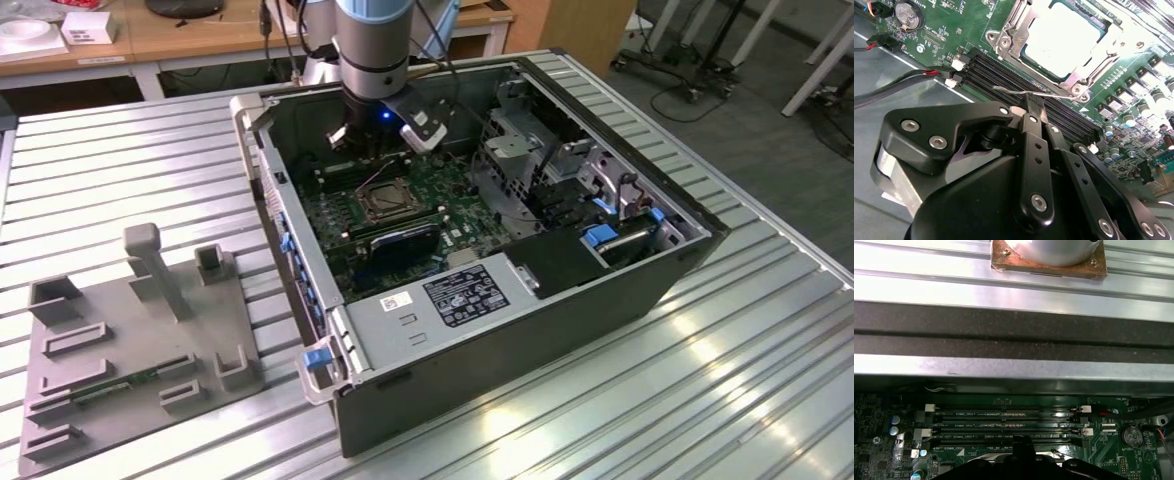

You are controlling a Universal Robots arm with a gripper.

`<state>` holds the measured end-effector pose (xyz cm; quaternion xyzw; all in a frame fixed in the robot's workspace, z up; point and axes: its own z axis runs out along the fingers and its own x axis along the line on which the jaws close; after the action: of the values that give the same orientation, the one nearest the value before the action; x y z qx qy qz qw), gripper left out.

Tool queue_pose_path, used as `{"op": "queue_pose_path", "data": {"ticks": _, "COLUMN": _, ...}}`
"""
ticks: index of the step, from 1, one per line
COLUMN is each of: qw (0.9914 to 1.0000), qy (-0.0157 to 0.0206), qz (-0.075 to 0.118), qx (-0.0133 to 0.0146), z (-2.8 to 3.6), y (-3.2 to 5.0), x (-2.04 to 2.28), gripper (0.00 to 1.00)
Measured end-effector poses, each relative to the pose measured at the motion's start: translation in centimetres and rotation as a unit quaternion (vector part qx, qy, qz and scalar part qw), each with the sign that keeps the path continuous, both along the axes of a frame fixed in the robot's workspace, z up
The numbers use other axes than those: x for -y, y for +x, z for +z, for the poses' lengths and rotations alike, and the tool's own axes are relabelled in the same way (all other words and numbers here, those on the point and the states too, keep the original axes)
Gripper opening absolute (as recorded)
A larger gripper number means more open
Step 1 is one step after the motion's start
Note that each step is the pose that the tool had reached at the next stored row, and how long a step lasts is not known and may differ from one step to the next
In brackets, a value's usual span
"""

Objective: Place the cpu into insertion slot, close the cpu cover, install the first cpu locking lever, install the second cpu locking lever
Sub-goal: 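Install the first cpu locking lever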

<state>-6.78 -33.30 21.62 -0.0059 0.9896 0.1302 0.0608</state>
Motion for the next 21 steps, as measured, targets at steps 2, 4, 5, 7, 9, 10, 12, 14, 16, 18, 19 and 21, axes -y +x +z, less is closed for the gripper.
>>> {"op": "queue_pose_path", "data": {"ticks": 2, "qw": 1.00000, "qy": 0.0002, "qz": 0.000, "qx": 0.0002, "z": -0.07, "y": 0.01, "x": -0.01, "gripper": 0.11}}
{"op": "queue_pose_path", "data": {"ticks": 4, "qw": 1.00000, "qy": 0.0000, "qz": 0.000, "qx": 0.0000, "z": -0.17, "y": 0.00, "x": 0.00, "gripper": 0.11}}
{"op": "queue_pose_path", "data": {"ticks": 5, "qw": 1.00000, "qy": 0.0000, "qz": 0.000, "qx": 0.0000, "z": -0.23, "y": 0.00, "x": 0.00, "gripper": 0.11}}
{"op": "queue_pose_path", "data": {"ticks": 7, "qw": 1.00000, "qy": 0.0000, "qz": 0.000, "qx": 0.0000, "z": -0.36, "y": 0.01, "x": 0.00, "gripper": 0.11}}
{"op": "queue_pose_path", "data": {"ticks": 9, "qw": 1.00000, "qy": 0.0000, "qz": 0.000, "qx": 0.0000, "z": -0.47, "y": 0.02, "x": 0.00, "gripper": 0.11}}
{"op": "queue_pose_path", "data": {"ticks": 10, "qw": 1.00000, "qy": 0.0000, "qz": 0.000, "qx": 0.0000, "z": -0.52, "y": 0.03, "x": 0.00, "gripper": 0.11}}
{"op": "queue_pose_path", "data": {"ticks": 12, "qw": 1.00000, "qy": -0.0001, "qz": 0.000, "qx": -0.0001, "z": -0.57, "y": 0.07, "x": 0.00, "gripper": 0.11}}
{"op": "queue_pose_path", "data": {"ticks": 14, "qw": 1.00000, "qy": -0.0001, "qz": 0.000, "qx": -0.0001, "z": -0.60, "y": 0.11, "x": 0.00, "gripper": 0.11}}
{"op": "queue_pose_path", "data": {"ticks": 16, "qw": 1.00000, "qy": -0.0001, "qz": 0.000, "qx": 0.0000, "z": -0.64, "y": 0.17, "x": 0.00, "gripper": 0.11}}
{"op": "queue_pose_path", "data": {"ticks": 18, "qw": 1.00000, "qy": -0.0001, "qz": 0.000, "qx": 0.0000, "z": -0.69, "y": 0.24, "x": 0.00, "gripper": 0.11}}
{"op": "queue_pose_path", "data": {"ticks": 19, "qw": 1.00000, "qy": -0.0002, "qz": 0.000, "qx": 0.0000, "z": -0.72, "y": 0.28, "x": 0.00, "gripper": 0.11}}
{"op": "queue_pose_path", "data": {"ticks": 21, "qw": 1.00000, "qy": -0.0002, "qz": 0.000, "qx": 0.0000, "z": -0.76, "y": 0.34, "x": 0.00, "gripper": 0.11}}
